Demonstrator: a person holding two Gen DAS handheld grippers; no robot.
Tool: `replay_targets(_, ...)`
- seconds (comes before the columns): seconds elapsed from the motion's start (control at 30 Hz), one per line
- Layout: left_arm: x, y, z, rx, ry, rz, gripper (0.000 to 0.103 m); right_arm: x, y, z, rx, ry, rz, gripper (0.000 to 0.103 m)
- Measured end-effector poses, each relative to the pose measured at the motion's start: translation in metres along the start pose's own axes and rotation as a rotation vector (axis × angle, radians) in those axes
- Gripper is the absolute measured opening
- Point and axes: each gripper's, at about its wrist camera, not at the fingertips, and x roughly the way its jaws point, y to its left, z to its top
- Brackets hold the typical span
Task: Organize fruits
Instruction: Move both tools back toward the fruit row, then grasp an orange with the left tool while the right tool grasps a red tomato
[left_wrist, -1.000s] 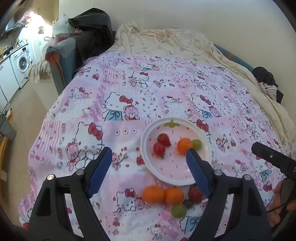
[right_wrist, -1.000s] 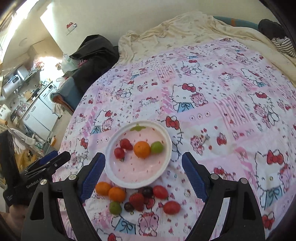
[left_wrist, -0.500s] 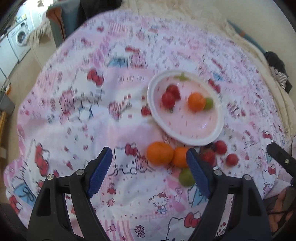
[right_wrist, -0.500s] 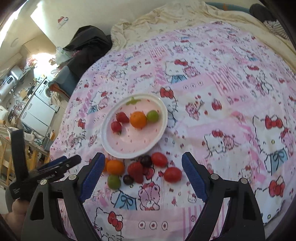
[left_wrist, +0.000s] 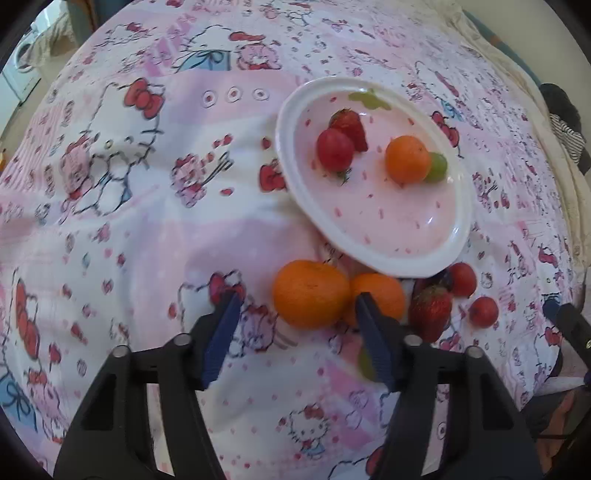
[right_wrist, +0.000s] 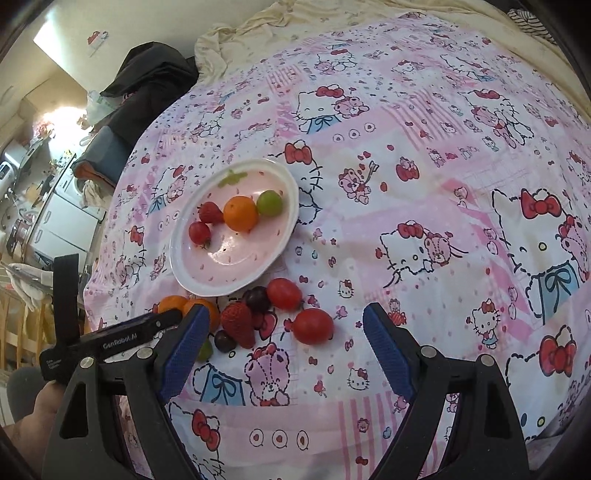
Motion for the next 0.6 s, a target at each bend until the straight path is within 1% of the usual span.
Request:
replay_targets(0.07,0.003,0.004,0.002,-0.032,0.027,-0.057,0.038,0.001,-0.002,0.001,0.009,0.004,0.003,0.087)
replay_targets(0.13,0.004,0.004,0.007,-0.046,0.039,-0.063,0.037,0.003,-0.003,0.002,0.013,0.006,0.000,0.087)
replay_targets(0.23,0.001,0.002,0.005,-0.037,0.043,-0.053,0.035,0.006,-0.005,0.004,0.017,0.013,-0.008,0.087)
replay_targets(0.4,-0.008,-0.002,0.001,-0.017,0.023,-0.016,0.033,0.014,-0.011,0.004,0.044,0.044,-0.013,0.087)
replay_targets(0.5,-0.020,-0.003,-0.001,-0.004,-0.006,0.015,0.033,0.019,-0.015,0.004,0.052,0.069,-0.026,0.087)
replay_targets(0.57,-0.027,-0.003,-0.002,-0.002,-0.011,0.038,0.033,0.021,-0.018,0.004,0.060,0.076,-0.045,0.087)
replay_targets(0.6,-0.032,-0.001,-0.004,-0.011,-0.012,0.039,0.033,0.022,-0.020,0.005,0.059,0.085,-0.070,0.087)
